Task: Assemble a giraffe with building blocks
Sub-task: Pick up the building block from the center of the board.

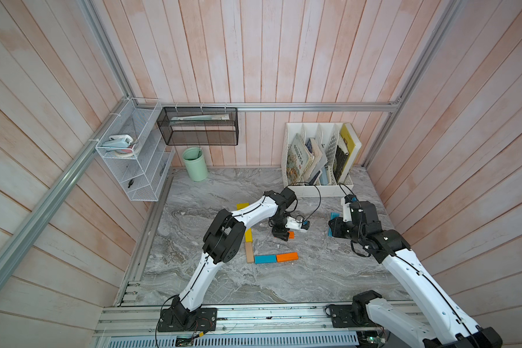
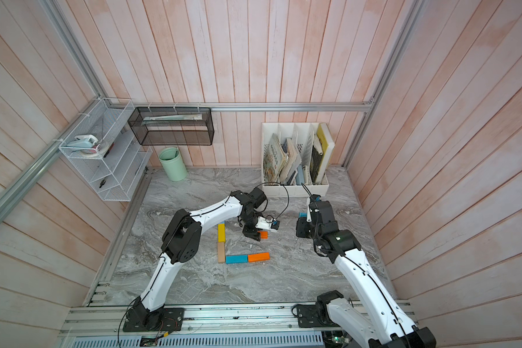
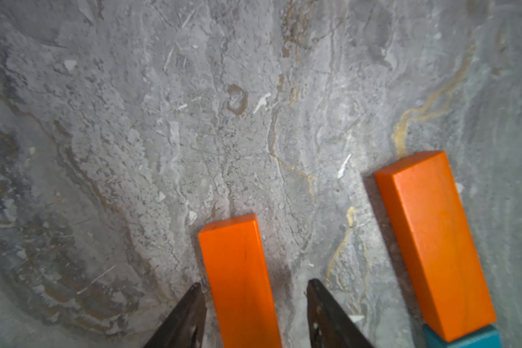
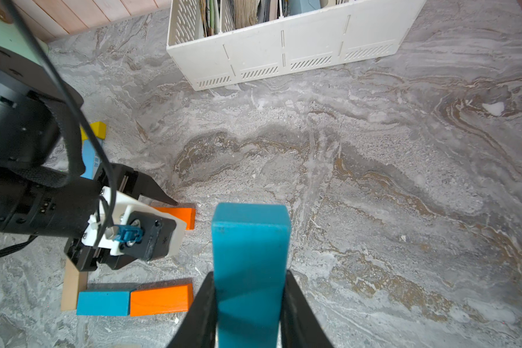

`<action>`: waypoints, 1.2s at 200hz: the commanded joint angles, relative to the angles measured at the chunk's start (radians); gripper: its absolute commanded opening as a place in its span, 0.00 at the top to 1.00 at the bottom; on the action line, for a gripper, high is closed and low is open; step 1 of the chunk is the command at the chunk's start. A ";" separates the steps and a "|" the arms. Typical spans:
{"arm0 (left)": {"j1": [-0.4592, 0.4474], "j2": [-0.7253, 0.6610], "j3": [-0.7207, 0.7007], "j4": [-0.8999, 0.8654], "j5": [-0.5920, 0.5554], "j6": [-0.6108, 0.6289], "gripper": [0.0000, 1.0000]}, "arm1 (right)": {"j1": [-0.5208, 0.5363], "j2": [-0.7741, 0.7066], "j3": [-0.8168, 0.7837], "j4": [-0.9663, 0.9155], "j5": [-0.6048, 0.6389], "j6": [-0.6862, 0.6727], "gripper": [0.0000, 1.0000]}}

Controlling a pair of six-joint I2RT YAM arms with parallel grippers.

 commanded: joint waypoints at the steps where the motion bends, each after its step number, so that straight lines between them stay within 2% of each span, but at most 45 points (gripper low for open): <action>1: 0.002 0.036 -0.001 0.022 -0.023 -0.027 0.42 | -0.005 -0.010 -0.006 -0.001 -0.017 -0.002 1.00; 22: 0.003 0.045 -0.005 0.013 -0.027 -0.034 0.43 | -0.005 -0.010 -0.001 -0.002 -0.015 -0.004 1.00; 87: 0.014 0.010 -0.052 0.020 -0.035 -0.050 0.57 | -0.005 -0.011 -0.020 0.010 -0.040 0.009 1.00; 109: 0.016 -0.003 -0.052 0.008 -0.035 -0.056 0.72 | -0.005 -0.018 -0.020 0.004 -0.034 0.009 1.00; 120: 0.014 -0.009 -0.043 -0.001 -0.043 -0.071 0.83 | -0.005 -0.020 -0.020 0.004 -0.033 0.008 1.00; 130: 0.009 -0.004 -0.015 -0.022 -0.075 -0.101 0.98 | -0.005 -0.020 -0.019 0.002 -0.033 0.006 1.00; 143: 0.003 0.008 0.030 -0.065 -0.111 -0.150 1.00 | -0.005 -0.020 -0.016 0.000 -0.037 0.004 1.00; 162: -0.003 -0.056 0.005 -0.030 -0.129 -0.232 1.00 | -0.005 -0.013 0.000 -0.015 -0.053 -0.009 1.00; 200: -0.021 -0.132 0.150 -0.131 -0.200 -0.592 1.00 | 0.038 -0.011 0.048 -0.072 -0.117 -0.045 1.00; 221: -0.063 -0.223 0.118 -0.154 -0.270 -0.756 1.00 | 0.155 0.047 0.077 -0.137 -0.131 -0.060 1.00; 240: -0.125 -0.337 -0.011 -0.159 -0.342 -0.871 1.00 | 0.321 0.083 0.065 -0.157 -0.091 -0.024 1.00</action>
